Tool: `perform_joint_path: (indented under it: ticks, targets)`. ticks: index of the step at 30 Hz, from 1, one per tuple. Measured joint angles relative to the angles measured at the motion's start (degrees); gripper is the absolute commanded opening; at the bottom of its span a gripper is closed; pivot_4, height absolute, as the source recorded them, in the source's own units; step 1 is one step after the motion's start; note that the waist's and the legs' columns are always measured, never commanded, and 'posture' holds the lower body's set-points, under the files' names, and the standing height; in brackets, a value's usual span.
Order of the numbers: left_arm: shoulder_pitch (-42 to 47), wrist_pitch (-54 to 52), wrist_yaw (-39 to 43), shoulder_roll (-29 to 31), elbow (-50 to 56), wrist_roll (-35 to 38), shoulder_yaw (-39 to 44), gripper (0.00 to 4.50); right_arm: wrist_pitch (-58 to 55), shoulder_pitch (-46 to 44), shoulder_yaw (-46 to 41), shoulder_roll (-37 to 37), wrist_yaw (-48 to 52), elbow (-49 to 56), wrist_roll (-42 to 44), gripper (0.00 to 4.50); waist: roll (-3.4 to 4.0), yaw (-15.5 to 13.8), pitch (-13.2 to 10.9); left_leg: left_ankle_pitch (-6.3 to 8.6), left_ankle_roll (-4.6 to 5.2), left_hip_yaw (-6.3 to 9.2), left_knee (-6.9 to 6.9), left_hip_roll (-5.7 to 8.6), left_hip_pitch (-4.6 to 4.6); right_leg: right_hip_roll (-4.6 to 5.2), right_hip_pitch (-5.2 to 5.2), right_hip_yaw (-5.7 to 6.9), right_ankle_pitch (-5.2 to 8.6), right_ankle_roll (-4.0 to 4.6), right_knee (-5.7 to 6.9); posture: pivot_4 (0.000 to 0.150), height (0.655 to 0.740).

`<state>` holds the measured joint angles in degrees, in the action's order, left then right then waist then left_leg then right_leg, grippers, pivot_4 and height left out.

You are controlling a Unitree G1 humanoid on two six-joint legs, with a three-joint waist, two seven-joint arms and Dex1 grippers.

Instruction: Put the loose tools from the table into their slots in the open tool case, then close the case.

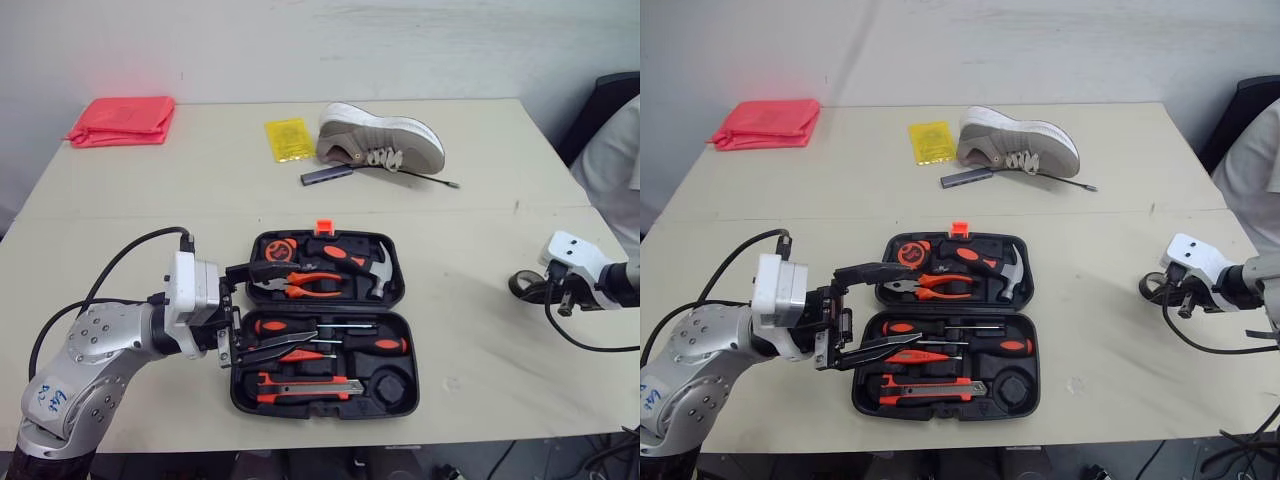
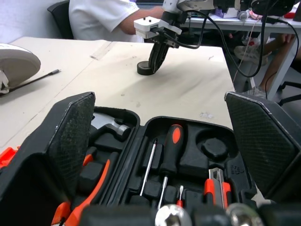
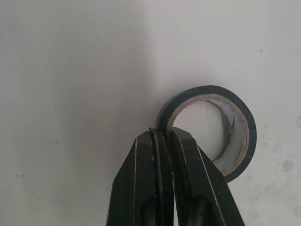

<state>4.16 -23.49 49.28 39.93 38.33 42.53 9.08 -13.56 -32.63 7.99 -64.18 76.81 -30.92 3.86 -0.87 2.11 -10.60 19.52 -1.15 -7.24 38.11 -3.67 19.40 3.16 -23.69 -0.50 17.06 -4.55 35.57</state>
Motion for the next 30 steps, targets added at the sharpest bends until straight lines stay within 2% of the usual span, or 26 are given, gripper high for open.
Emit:
perform_joint_path:
  ticks: [2,5,10,14,17,30]
  targets:
    - [-0.12,1.03,0.81,0.66,-0.08,-1.37,-0.08,4.50,-0.72,0.03,-0.67,0.01,4.58,3.62,2.99,0.02,0.01,0.11,-0.01,0.00,-0.03,0.01,-0.01,-0.04,0.00,-0.34,-0.01,-0.03,0.00,0.00,0.02,0.150,0.7400]
    - [-0.81,2.08,3.12,2.42,-0.16,-2.24,0.00,4.50,-10.66,0.41,-1.54,-0.02,11.27,20.53,13.58,0.02,0.05,0.55,-0.03,0.06,-0.20,0.10,-0.03,-0.40,-0.06,-0.48,-0.01,-0.29,0.02,0.05,0.10,0.150,0.7400]
    - [-5.29,3.12,5.16,2.83,0.57,-2.24,-0.01,4.50,-28.85,3.02,-1.01,-0.10,11.50,44.74,29.28,0.02,0.04,0.25,-0.03,0.29,-0.34,0.26,-0.04,-0.85,0.01,-0.52,-0.03,-0.05,0.17,0.33,0.05,0.150,0.7400]
    - [-7.97,3.72,4.80,2.63,3.64,-2.25,-0.04,4.50,-33.58,6.21,4.82,-0.10,11.36,57.91,33.83,0.02,0.03,-0.59,-0.03,0.52,-0.22,0.28,-0.03,-0.90,0.07,-0.53,-0.04,0.08,0.23,0.42,-0.06,0.150,0.7400]
    - [-9.06,3.55,4.28,2.74,3.98,-2.22,-0.01,4.50,-32.92,6.44,6.79,-0.10,11.23,59.24,32.87,0.02,-0.01,-0.50,-0.02,0.59,-0.07,0.17,0.04,-0.84,0.07,-0.50,-0.03,0.02,0.21,0.40,-0.11,0.150,0.7400]
    - [-11.12,1.29,2.66,3.85,5.75,-1.07,1.25,4.50,-22.97,5.98,18.54,5.29,10.29,57.29,18.47,0.02,-0.13,-0.36,0.01,0.56,-0.12,0.17,0.04,-0.82,-0.07,-0.66,-0.05,0.06,0.31,0.57,0.03,0.150,0.7400]
